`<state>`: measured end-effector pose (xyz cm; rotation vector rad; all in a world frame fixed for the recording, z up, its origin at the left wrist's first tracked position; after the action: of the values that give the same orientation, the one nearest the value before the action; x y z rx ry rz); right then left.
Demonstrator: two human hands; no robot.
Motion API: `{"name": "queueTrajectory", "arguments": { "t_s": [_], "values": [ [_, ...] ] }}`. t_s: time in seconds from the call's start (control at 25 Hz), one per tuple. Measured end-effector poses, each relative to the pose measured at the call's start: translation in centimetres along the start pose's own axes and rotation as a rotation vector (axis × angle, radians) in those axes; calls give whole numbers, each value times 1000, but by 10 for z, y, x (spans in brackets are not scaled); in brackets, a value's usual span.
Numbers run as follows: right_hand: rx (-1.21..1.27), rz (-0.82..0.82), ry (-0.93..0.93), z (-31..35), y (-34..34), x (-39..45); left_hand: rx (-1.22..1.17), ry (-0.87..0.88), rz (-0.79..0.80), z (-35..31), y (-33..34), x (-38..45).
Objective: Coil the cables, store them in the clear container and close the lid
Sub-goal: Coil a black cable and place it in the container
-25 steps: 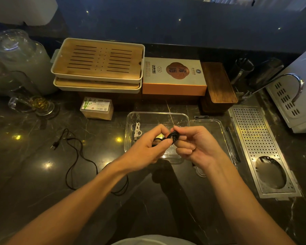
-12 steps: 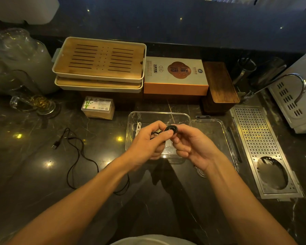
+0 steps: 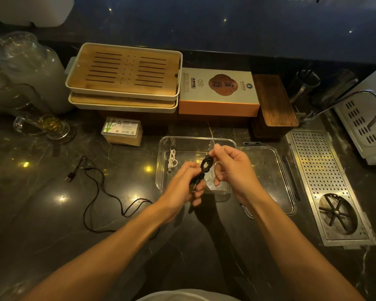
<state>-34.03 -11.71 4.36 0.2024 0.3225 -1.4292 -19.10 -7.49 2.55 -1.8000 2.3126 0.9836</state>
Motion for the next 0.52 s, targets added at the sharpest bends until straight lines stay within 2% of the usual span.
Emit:
{"name": "queueTrajectory", "arguments": {
  "t_s": [0.08,0.2,0.52],
  "values": [
    [-20,48,93,-5,3,3,-42,6,-95,4,-5,8],
    [-140,126,131,-12,7,13,-9,-7,-224,5,-13,26],
    [-182,28,280,-44,16,83,93,-119,-390,13,-41,75]
  ]
}}
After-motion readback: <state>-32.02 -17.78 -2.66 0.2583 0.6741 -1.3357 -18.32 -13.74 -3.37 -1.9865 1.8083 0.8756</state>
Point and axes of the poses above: each hand's wrist, its own x-axis towards the middle knuckle, its own y-axis out of the palm, z = x × y, the point moved 2 cm from there along x, towards the middle knuckle, and after that the axes turned 6 degrees about -x, right-handed, at the moved point
